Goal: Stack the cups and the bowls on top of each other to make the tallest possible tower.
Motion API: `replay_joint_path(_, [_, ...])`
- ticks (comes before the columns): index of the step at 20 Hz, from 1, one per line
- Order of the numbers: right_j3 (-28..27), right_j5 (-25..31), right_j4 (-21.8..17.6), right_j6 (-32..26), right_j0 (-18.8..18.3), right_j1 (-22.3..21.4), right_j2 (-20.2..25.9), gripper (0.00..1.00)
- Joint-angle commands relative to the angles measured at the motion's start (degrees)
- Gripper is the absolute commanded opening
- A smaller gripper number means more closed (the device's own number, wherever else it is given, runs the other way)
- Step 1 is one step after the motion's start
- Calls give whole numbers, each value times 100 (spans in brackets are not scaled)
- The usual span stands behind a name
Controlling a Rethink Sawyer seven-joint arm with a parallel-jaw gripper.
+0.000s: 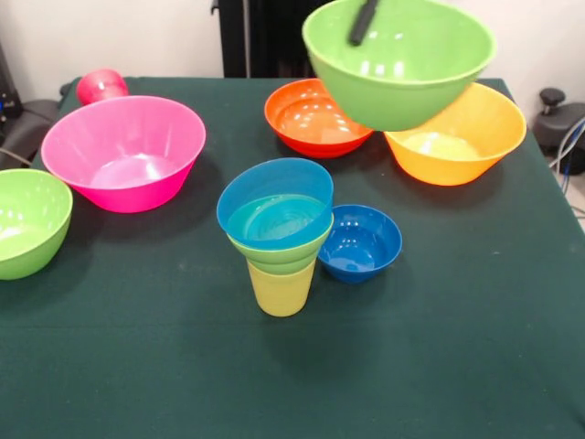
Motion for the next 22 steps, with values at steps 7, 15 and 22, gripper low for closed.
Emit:
replay_joint_path(7, [1017, -661, -1440, -74, -982, -509, 1211, 0])
replay_joint_path(15, [1232, -1021, -2055, 23, -1472, -539, 1411, 0])
replay_joint_path(22, [1348, -1304, -2613, 17, -1932, -550, 1546, 0])
